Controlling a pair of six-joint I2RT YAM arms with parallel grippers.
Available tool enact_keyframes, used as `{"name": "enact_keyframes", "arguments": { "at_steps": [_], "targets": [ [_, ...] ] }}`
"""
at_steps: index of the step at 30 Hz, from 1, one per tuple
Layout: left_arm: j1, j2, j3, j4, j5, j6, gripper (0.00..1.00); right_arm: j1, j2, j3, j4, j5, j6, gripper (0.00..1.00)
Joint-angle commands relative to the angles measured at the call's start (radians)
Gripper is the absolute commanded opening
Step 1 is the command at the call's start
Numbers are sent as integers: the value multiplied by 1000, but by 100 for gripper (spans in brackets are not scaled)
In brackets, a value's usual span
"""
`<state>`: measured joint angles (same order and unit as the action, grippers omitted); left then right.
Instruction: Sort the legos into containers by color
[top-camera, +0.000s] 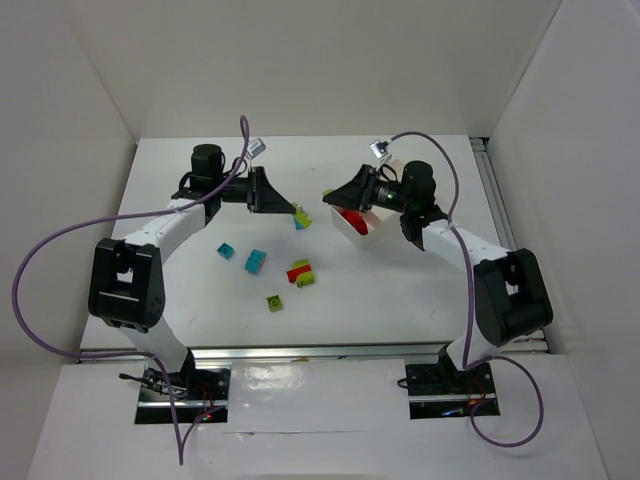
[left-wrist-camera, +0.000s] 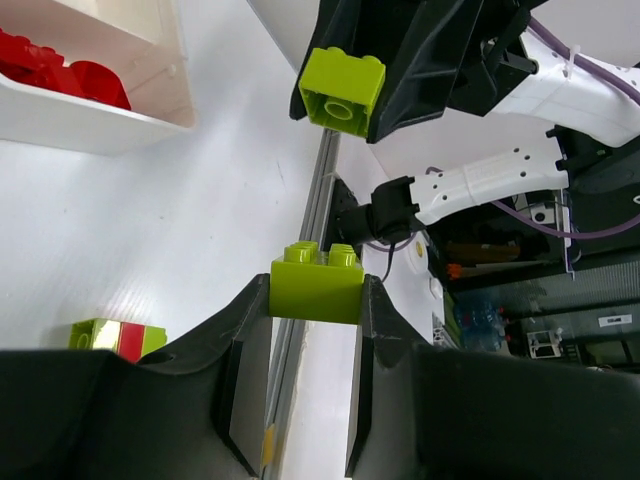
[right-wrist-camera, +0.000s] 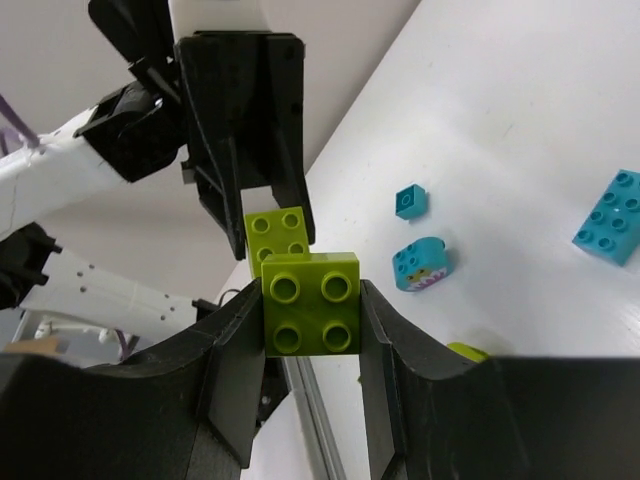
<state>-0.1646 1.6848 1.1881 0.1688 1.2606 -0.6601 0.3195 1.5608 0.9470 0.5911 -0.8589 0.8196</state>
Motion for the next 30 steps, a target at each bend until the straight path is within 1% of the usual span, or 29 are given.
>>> {"name": "enact_keyframes", "arguments": {
  "at_steps": [1, 2, 4, 5, 6, 7, 8, 9, 10, 11, 12, 14, 16, 19, 23, 26, 28, 30],
  "targets": [
    [-3, -53, -13, -6, 14, 40, 0, 6, -45, 4, -62, 72, -60, 32],
    [-3, -53, -13, -6, 14, 40, 0, 6, -45, 37, -159, 131, -85, 32],
    [-3, -62, -13, -15, -13, 40, 0, 6, -54, 82, -284, 223, -173, 32],
    [-3, -62, -2, -31, -24, 40, 0, 6, -54, 143, -447, 371, -206, 32],
    [-3, -62, 7, -49, -39, 51, 0, 6, -54, 177, -524, 456, -236, 32],
    [-3, -62, 22, -83, -84, 83, 0, 6, -54, 206, -590, 548, -276, 32],
    [-3, -62, 53, -156, -116, 96, 0, 6, -45, 255, -703, 648, -277, 32],
    [-3, -62, 70, -194, -148, 109, 0, 6, -29, 272, -730, 781, -293, 32],
    [-3, -62, 88, -233, -180, 126, 0, 6, -15, 288, -758, 832, -310, 32],
    [-3, -62, 125, -303, -257, 151, 0, -3, 20, 318, -783, 880, -322, 32],
    [-3, -51, 142, -333, -289, 160, 0, -3, 40, 332, -807, 926, -339, 32],
    [-3, -40, 181, -373, -372, 169, 0, -3, 83, 367, -835, 965, -358, 32],
    [-12, -16, 198, -397, -415, 169, 0, -3, 134, 407, -844, 1001, -370, 33],
    [-22, -5, 208, -407, -426, 145, 0, -3, 197, 453, -853, 1029, -381, 36],
    [-52, 35, 241, -407, -446, 123, 0, -3, 235, 467, -864, 1063, -390, 37],
    [-64, 64, 281, -407, -483, 99, 0, -3, 254, 458, -852, 1087, -390, 42],
    [-102, 85, 329, -407, -504, 99, 0, -13, 263, 447, -843, 1087, -390, 42],
    [-121, 122, 381, -407, -515, 90, 0, -13, 274, 447, -843, 1087, -390, 45]
  ]
}}
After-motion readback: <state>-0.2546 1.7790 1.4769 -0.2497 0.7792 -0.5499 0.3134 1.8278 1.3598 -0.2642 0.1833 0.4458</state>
